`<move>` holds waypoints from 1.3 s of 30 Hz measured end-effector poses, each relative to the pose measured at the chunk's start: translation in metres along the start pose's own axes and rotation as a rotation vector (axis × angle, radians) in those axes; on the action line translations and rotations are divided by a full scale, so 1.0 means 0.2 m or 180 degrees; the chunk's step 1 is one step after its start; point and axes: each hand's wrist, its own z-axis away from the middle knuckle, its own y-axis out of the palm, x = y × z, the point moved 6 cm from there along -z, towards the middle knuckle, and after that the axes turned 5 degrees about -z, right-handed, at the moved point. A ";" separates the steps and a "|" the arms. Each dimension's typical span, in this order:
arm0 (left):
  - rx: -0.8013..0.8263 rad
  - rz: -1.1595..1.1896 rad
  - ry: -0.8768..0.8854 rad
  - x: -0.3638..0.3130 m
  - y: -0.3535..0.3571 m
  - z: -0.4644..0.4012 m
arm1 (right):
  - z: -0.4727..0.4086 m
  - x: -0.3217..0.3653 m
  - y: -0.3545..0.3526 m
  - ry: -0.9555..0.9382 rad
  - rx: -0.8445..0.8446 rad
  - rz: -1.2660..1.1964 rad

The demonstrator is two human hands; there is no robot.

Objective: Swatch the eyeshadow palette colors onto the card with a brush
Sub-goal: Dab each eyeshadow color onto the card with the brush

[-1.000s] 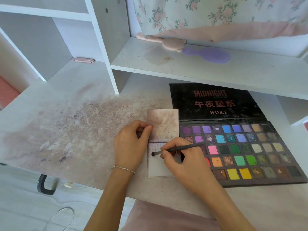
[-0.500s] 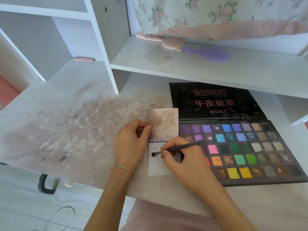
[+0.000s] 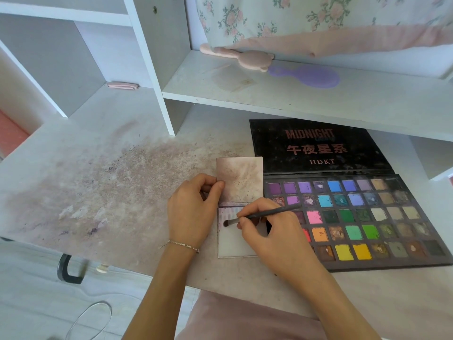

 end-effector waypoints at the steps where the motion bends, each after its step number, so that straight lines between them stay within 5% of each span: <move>1: 0.0000 -0.0005 -0.0003 0.00 0.00 0.00 | 0.00 0.00 0.00 0.0004 0.0019 -0.0019; 24: 0.0002 -0.0028 -0.0013 -0.01 0.00 0.00 | 0.00 0.00 0.00 0.0008 0.0078 -0.0042; 32: -0.0021 -0.0060 0.0010 -0.01 -0.01 0.00 | 0.04 0.01 -0.13 -0.0115 -0.0518 -0.0880; 39: -0.0038 -0.0084 0.0007 -0.01 -0.01 0.00 | 0.11 -0.06 -0.40 -0.0176 -0.1250 -0.0387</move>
